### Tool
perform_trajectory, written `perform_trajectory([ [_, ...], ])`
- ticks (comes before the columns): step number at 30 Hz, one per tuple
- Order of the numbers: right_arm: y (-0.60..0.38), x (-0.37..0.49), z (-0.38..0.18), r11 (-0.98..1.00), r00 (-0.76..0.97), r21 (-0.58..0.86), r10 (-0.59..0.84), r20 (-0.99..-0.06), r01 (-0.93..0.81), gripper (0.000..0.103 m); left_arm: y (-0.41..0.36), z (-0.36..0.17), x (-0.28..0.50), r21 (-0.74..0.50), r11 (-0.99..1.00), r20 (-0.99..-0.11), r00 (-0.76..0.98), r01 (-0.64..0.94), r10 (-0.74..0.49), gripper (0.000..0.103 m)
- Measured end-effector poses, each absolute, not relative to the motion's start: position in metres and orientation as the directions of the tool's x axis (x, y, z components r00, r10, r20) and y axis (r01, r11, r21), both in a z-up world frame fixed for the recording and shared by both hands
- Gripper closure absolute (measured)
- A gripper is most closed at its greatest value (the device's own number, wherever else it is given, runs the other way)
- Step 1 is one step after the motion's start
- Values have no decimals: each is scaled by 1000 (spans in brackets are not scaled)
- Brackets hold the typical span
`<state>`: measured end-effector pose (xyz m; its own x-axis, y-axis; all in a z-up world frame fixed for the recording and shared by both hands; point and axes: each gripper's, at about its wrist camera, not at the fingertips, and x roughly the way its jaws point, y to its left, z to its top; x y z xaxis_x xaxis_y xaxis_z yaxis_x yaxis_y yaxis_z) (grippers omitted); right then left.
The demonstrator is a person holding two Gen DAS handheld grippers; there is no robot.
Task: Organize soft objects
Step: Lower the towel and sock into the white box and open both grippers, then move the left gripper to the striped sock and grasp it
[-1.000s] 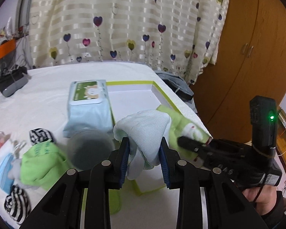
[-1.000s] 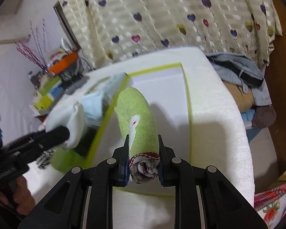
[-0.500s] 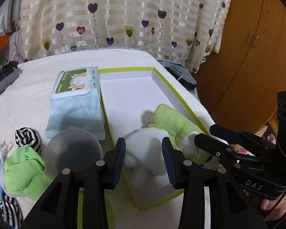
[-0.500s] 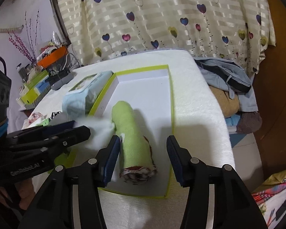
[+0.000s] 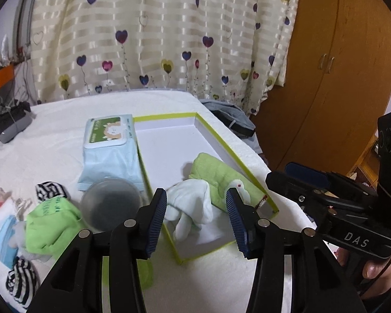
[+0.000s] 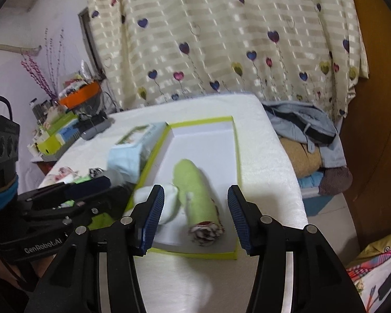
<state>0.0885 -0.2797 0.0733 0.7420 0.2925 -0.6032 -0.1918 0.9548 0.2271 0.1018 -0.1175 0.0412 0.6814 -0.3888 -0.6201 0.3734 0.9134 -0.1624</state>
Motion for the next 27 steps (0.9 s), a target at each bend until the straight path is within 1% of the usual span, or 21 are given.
perform_trajectory([
  [4, -274, 81, 77, 957, 749, 212, 289, -596, -200, 51, -110, 44, 89, -166, 914, -603, 695, 370, -390, 56],
  [12, -272, 77, 76, 958, 747, 215, 285, -601, -192, 51, -98, 43, 77, -180, 917, -599, 700, 355, -388, 56],
  [22, -254, 63, 84, 950, 749, 198, 314, -584, -244, 51, -75, 42, 59, -206, 928, -588, 719, 310, -371, 56],
  [27, -244, 55, 86, 942, 744, 188, 335, -578, -278, 51, -63, 44, 47, -215, 932, -568, 738, 293, -363, 57],
])
